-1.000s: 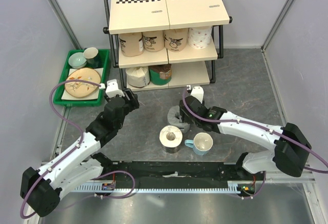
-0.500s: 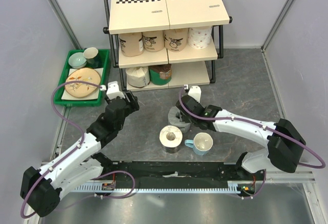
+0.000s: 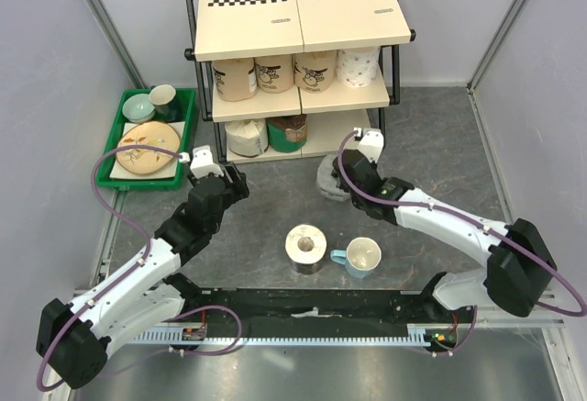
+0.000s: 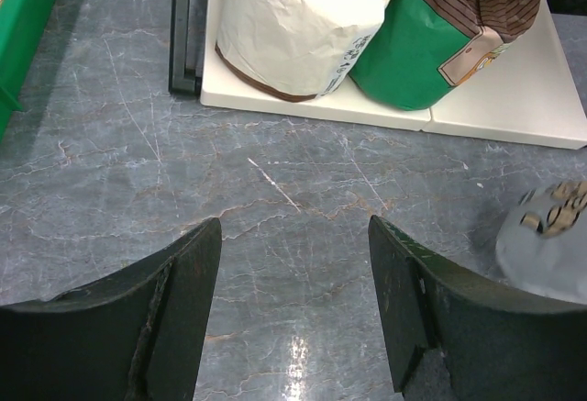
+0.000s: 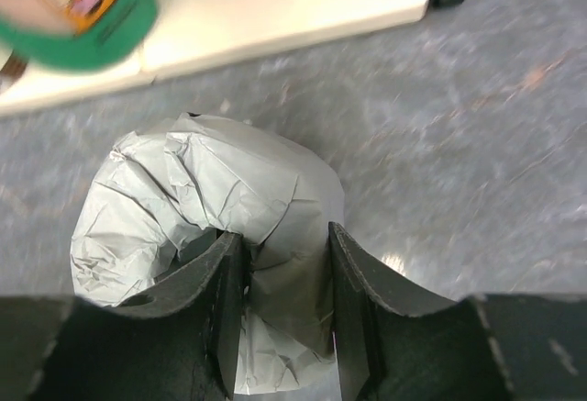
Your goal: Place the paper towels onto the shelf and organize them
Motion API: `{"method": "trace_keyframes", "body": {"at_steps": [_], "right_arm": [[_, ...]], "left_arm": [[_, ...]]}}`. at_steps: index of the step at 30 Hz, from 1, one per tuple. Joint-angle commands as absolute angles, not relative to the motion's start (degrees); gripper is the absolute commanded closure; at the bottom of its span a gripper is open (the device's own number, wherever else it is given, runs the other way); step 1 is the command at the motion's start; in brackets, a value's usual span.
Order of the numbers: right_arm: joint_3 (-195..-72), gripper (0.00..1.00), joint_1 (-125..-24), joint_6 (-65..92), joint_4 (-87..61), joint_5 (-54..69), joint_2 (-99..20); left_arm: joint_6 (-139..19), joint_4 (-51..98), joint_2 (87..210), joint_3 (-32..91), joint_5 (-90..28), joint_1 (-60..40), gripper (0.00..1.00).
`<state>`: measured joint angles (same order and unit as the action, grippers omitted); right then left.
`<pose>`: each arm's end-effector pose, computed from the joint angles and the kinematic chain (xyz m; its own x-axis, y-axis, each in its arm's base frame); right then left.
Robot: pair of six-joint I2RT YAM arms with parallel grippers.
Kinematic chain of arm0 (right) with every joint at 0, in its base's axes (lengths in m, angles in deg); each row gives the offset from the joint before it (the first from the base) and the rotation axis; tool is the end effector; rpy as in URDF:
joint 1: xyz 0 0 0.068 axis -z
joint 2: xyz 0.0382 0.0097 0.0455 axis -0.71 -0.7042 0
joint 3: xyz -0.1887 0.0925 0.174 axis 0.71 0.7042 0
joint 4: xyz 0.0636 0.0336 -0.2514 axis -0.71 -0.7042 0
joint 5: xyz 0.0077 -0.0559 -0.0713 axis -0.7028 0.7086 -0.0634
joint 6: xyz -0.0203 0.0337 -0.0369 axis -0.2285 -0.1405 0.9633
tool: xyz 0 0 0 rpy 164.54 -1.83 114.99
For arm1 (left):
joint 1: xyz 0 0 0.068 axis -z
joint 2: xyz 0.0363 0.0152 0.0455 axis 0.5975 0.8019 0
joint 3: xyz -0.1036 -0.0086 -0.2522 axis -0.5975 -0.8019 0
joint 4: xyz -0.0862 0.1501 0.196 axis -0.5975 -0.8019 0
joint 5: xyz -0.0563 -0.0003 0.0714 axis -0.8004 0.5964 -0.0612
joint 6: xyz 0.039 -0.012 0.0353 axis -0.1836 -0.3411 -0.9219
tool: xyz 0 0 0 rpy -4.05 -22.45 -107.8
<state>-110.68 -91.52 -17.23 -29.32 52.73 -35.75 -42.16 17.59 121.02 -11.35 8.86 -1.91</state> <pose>0.2135 0.1919 0.2588 -0.5119 0.1664 -0.8428 0.0757 0.9860 0.1487 0.1693 -0.0949 0.2576 -0.3033 -0.2941 -0.9064 -0.0677 0.9554 -0.2873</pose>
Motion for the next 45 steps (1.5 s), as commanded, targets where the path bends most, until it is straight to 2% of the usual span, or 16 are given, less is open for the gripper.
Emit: {"method": "trace_keyframes", "body": {"at_steps": [1,15,30,45], "right_arm": [[-117.1,0.57,-86.5,-13.8,-20.7,52.4,-40.1],[-131.6,0.59,-78.3,-8.5,-13.1,45.1,-56.1],[-128.7,0.60,-77.5,-9.3,0.4,45.2,-60.1],[-129.3,0.60,-77.4,-9.2,0.7,45.6,-62.8]], "left_arm": [[-40.4,19.8,120.5,-11.4,9.0,-2.0,0.28],[-39.8,19.9,120.6,-11.2,8.1,-2.0,0.28],[-39.0,20.0,120.5,-11.9,6.7,-2.0,0.28],[-39.1,20.3,121.3,-11.6,6.3,-2.0,0.28]]}}
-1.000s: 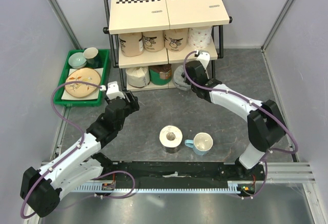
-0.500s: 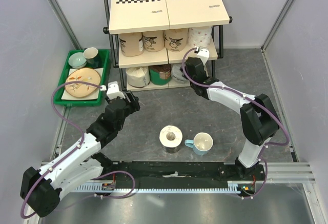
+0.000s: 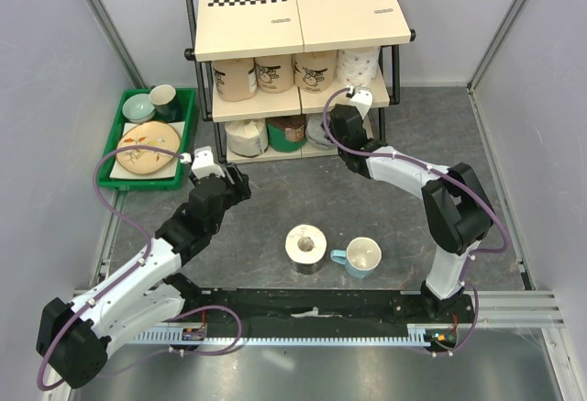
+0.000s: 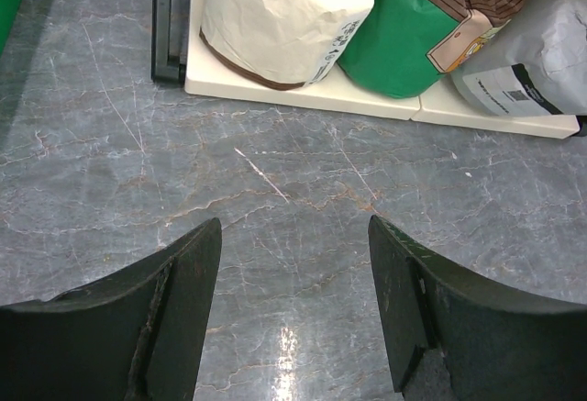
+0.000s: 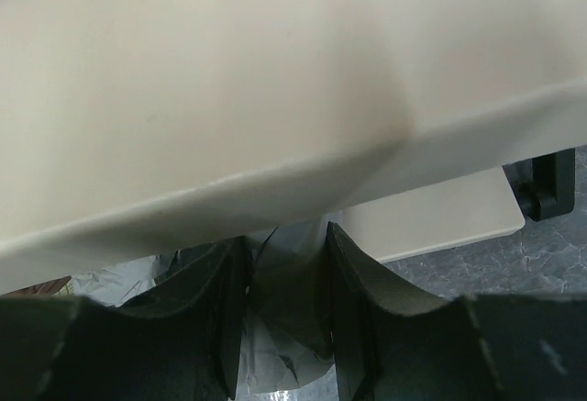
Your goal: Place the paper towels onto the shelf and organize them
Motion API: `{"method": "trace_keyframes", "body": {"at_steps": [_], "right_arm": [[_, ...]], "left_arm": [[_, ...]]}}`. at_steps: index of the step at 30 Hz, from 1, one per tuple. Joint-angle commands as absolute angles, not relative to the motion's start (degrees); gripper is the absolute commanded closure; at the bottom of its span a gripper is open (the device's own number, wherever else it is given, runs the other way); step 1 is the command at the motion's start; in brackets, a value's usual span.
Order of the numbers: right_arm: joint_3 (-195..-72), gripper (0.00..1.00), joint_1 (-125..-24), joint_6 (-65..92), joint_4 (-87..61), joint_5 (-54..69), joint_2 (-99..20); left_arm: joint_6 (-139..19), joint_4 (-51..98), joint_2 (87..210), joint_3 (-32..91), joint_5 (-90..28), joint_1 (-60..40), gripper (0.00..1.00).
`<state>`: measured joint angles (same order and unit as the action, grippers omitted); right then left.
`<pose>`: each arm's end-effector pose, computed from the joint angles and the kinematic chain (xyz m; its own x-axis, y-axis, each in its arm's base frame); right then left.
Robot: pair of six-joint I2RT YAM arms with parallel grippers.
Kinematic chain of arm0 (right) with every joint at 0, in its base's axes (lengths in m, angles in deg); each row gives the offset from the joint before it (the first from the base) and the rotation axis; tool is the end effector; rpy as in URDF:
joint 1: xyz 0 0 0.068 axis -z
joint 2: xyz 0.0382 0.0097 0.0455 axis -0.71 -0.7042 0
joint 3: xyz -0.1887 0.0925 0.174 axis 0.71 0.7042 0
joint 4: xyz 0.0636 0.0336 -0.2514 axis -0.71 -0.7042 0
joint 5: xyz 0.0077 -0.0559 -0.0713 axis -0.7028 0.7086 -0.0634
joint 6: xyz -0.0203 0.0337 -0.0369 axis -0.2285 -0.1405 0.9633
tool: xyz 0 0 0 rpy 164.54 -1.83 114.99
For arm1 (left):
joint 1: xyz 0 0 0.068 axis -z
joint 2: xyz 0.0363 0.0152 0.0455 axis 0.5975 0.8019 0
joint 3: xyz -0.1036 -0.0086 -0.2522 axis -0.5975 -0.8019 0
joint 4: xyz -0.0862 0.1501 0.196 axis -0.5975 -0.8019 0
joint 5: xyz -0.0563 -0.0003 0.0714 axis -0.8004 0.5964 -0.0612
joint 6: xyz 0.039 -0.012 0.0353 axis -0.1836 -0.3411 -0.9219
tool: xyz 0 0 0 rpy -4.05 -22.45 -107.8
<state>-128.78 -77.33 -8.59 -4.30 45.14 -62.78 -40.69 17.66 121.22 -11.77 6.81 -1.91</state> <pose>0.3631 0.2067 0.2428 -0.3455 0.2804 -0.8955 0.1061 0.9599 0.2596 0.1693 -0.0962 0.2543 -0.3257 -0.3128 -0.8922 -0.0487 0.9480 -0.3146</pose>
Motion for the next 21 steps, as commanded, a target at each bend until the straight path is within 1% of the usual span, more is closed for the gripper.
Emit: {"method": "trace_keyframes", "body": {"at_steps": [1,5,10,15,20,21], "right_arm": [[-129.1,0.59,-77.5,-9.3,0.9,45.8,-62.8],[-129.1,0.59,-77.5,-9.0,1.2,46.2,-63.2],[-130.1,0.54,-77.5,-8.9,0.2,46.1,-64.5],[-130.1,0.52,-77.4,-8.8,0.0,46.4,-65.2],[-130.4,0.43,-77.5,-8.5,0.0,47.0,-65.4],[-130.6,0.38,-77.5,-8.5,0.0,47.1,-65.3]], "left_arm": [[-39.0,20.3,121.2,-11.8,6.3,-2.0,0.28],[-39.0,20.3,120.8,-12.1,6.2,-2.0,0.28],[-39.0,20.1,120.6,-12.2,6.3,-2.0,0.28],[-39.2,20.0,120.2,-12.4,6.5,-2.0,0.28],[-39.2,19.9,120.3,-12.6,6.6,-2.0,0.28],[-39.1,19.9,120.4,-12.6,6.6,-2.0,0.28]]}}
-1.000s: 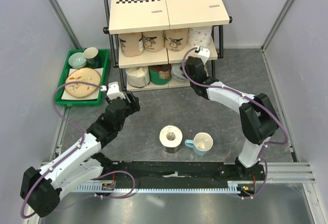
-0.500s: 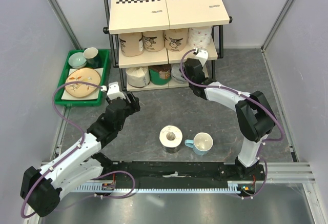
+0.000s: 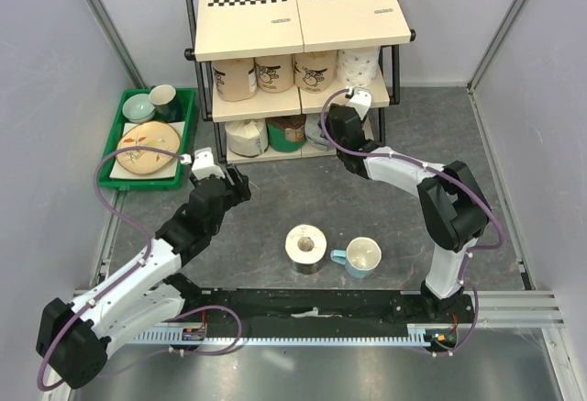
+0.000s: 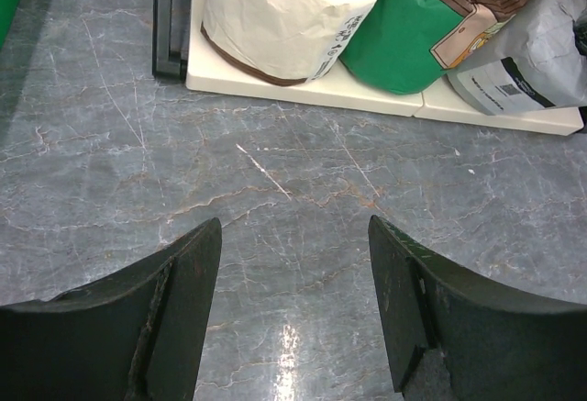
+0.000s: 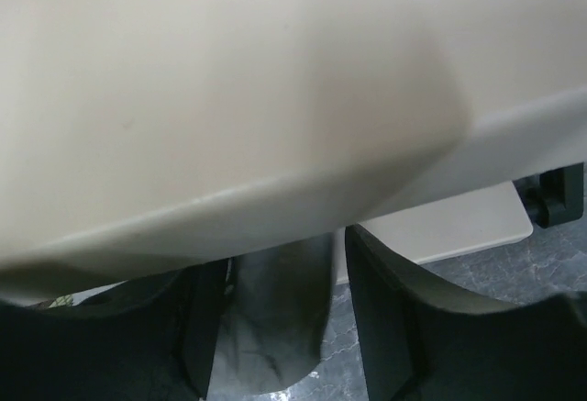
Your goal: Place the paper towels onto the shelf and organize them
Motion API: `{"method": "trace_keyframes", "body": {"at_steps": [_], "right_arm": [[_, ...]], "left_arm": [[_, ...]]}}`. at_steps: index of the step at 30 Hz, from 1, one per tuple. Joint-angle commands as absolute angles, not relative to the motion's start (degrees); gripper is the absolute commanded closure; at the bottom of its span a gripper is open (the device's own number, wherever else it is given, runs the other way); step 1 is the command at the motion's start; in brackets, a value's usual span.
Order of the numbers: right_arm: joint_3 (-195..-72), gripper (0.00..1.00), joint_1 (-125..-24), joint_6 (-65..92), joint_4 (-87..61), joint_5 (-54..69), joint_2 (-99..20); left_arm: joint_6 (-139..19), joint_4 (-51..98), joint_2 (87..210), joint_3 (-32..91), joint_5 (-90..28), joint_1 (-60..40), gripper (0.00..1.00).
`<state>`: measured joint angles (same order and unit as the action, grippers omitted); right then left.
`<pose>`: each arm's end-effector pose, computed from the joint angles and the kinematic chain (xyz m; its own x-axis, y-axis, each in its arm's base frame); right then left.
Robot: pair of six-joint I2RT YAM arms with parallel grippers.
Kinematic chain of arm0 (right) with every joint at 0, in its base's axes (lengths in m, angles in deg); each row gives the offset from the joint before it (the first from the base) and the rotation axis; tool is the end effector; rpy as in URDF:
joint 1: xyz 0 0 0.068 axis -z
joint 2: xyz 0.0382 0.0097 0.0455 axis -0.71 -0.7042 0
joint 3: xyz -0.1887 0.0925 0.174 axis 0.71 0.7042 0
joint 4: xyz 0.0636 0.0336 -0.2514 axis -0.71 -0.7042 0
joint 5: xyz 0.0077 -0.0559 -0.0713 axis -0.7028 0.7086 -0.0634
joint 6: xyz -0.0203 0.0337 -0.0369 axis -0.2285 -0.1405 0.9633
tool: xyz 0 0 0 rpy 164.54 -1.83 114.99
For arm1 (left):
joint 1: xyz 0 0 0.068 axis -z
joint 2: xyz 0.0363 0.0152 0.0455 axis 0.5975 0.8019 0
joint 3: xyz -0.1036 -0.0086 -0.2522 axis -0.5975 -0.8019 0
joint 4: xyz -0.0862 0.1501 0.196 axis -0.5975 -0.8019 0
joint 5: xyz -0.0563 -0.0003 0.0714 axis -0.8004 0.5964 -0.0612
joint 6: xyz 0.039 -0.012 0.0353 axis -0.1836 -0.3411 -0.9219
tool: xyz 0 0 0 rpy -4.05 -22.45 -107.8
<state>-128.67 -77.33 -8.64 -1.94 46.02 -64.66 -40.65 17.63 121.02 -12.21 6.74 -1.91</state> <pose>0.3679 0.2092 0.2330 -0.3335 0.2842 -0.8989 0.1175 0.9586 0.2595 0.1685 -0.0957 0.2522 -0.3297 -0.3110 -0.8914 -0.0491 0.9485 -0.3128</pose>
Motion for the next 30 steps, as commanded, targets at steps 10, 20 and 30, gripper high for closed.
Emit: {"method": "trace_keyframes", "body": {"at_steps": [10,20,30], "right_arm": [[-126.7,0.31,-77.4,-7.3,2.3,48.1,-59.6],[-121.3,0.31,-77.5,-8.1,2.1,47.4,-51.2],[-115.3,0.30,-77.8,-11.6,-11.4,35.6,-40.2]], "left_arm": [[-38.8,19.6,119.7,-12.9,6.3,-2.0,0.28],[-38.2,18.8,118.5,-13.0,5.8,-2.0,0.28],[-38.0,17.9,117.5,-13.1,5.4,-2.0,0.28]]}}
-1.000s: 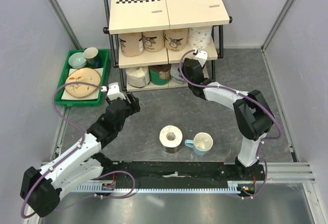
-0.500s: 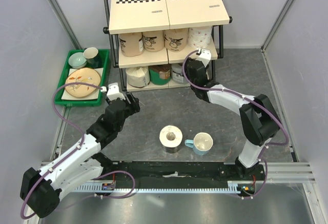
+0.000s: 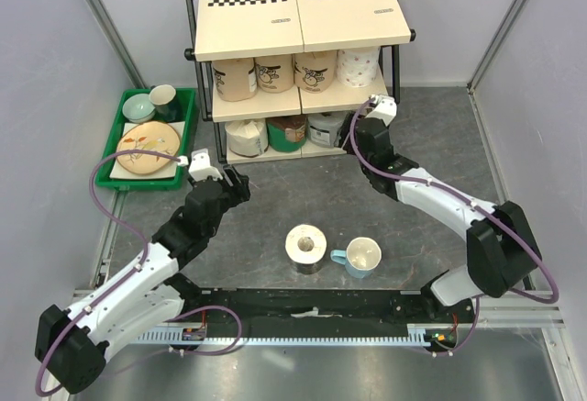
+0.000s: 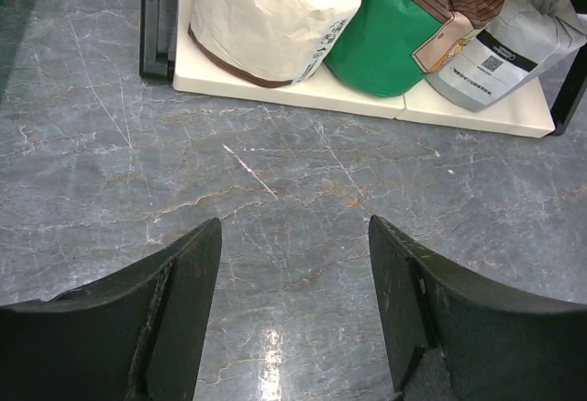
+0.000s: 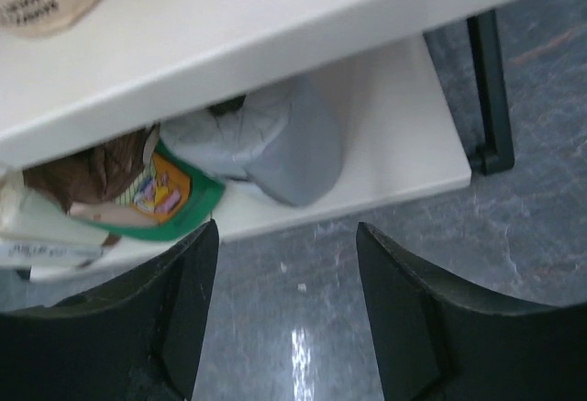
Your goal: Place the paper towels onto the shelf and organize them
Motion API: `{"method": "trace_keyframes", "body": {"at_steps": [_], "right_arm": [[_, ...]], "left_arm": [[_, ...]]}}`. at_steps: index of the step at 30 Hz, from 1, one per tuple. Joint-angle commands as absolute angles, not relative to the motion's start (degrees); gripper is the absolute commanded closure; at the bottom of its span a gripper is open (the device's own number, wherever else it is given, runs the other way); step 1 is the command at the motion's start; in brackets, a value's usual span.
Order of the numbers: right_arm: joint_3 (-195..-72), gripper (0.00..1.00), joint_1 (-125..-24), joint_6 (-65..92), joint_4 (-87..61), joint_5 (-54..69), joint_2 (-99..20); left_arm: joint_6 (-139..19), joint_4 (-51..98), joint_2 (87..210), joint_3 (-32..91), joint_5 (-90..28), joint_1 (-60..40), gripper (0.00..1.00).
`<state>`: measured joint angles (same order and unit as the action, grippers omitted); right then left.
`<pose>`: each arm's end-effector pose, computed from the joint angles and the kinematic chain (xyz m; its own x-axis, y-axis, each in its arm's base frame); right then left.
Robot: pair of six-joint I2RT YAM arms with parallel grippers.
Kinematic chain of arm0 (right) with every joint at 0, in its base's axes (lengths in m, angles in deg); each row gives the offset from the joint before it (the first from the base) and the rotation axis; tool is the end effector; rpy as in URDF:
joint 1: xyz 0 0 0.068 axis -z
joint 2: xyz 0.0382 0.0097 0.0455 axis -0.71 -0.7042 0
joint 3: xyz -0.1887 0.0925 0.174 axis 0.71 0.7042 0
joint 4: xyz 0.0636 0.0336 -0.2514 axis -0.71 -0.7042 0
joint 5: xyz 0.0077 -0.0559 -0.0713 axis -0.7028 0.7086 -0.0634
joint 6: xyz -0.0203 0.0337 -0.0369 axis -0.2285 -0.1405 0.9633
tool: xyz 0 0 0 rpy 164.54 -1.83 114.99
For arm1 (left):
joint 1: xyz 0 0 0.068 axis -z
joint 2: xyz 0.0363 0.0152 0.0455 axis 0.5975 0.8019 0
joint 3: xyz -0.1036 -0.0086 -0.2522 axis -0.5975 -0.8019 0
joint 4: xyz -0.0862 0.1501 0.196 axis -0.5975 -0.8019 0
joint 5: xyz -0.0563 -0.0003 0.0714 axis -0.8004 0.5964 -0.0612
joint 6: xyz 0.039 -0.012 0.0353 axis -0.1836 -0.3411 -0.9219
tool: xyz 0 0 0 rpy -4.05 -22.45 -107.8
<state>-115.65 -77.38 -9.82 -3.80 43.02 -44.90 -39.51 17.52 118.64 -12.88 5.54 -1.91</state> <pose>0.3018 0.1700 0.2787 -0.2919 0.3437 -0.8926 0.0584 0.9379 0.3421 0.1630 -0.0927 0.2548 -0.3188 -0.3431 -0.8835 -0.0310 0.9354 -0.3521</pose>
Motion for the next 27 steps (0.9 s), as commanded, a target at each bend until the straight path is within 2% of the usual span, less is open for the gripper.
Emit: {"method": "trace_keyframes", "body": {"at_steps": [1,3,5,7,8,11,20,27], "right_arm": [[-115.6,0.31,-77.8,-11.5,-16.5,30.8,-39.5],[-118.2,0.32,-79.1,-8.9,-22.2,25.7,-37.7],[-119.9,0.29,-80.4,-7.4,-29.8,19.7,-35.9],[-119.6,0.28,-81.3,-6.2,-33.4,15.1,-34.3],[-118.5,0.28,-81.4,-6.1,-34.2,8.8,-32.5],[-116.2,0.25,-82.5,-6.0,-36.6,3.6,-30.2],[-113.2,0.24,-91.7,-5.2,-41.6,3.5,-34.2],[-112.3,0.24,-93.0,-4.7,-43.1,4.5,-33.8]], "left_arm": [[-38.1,17.9,117.4,-13.1,5.4,-2.0,0.28],[-38.3,17.7,117.2,-13.0,5.5,-1.9,0.28],[-38.6,17.7,117.0,-12.9,5.4,-2.0,0.28],[-38.8,17.5,117.2,-12.7,5.5,-2.0,0.28],[-39.0,17.4,117.2,-12.5,5.5,-2.0,0.28],[-39.0,17.1,117.1,-11.9,5.2,-2.0,0.28],[-38.9,16.6,117.0,-11.6,4.6,-2.0,0.28],[-38.9,15.7,116.3,-11.8,5.3,-2.0,0.28]]}}
